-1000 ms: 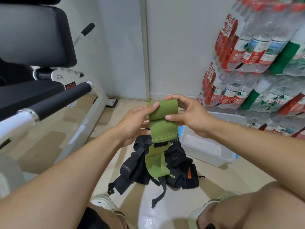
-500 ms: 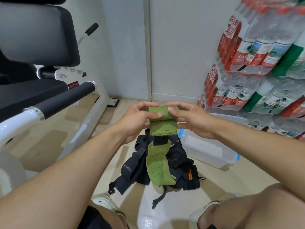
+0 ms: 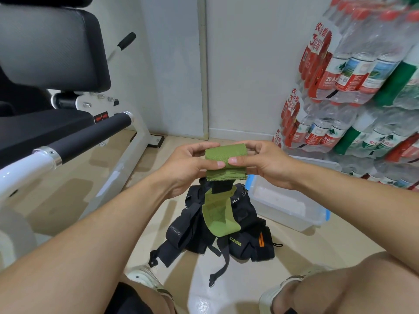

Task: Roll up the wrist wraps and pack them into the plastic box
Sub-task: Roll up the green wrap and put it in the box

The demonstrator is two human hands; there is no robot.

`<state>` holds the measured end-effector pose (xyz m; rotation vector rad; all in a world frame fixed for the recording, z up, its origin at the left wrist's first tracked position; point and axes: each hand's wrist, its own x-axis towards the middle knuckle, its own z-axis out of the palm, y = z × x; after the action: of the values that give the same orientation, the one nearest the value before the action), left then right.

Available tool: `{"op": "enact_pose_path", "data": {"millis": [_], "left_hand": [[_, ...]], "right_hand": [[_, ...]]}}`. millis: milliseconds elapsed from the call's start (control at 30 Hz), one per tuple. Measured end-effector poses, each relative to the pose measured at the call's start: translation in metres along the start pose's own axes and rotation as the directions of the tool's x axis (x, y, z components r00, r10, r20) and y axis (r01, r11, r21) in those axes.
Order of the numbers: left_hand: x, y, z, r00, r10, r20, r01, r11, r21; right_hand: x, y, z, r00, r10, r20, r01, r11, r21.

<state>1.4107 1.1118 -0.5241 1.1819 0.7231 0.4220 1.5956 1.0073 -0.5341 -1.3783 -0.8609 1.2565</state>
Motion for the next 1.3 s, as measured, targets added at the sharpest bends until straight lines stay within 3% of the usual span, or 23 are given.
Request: {"op": "enact_pose_path", "data": {"millis": [267,500,933,1033,1300], "left_hand": [[0.002,-0.002,0.001,0.999,0.042,-0.027,-0.04,0.996,0.075],[-0.002,-0.002,0.003,0.996,-0.076,0.052,0.069,0.991,0.118],[-0.006,0.008,0.004,0.988,-0.15,0.035,0.139,0.968,0.21],[-0.005,0.009,0.001,0.991,-0.123,0.045,0.111,0.97,0.216],[-0.004,0.01,0.0,0.997,-0.04,0.068,0.04,0.999,-0.002]], "right_hand": [[0.0,0.0,0.002,0.999,-0.037,-0.035,0.034,0.996,-0.084],[0.0,-0.004,0.004,0.994,-0.107,-0.021,0.106,0.992,-0.067],[0.001,0.001,0.008,0.967,-0.249,-0.055,0.245,0.967,-0.074],[0.0,0.0,0.008,0.973,-0.229,-0.032,0.228,0.973,-0.025],[-0.005,-0.005,0.004,0.996,-0.045,0.073,0.037,0.994,0.105]]}}
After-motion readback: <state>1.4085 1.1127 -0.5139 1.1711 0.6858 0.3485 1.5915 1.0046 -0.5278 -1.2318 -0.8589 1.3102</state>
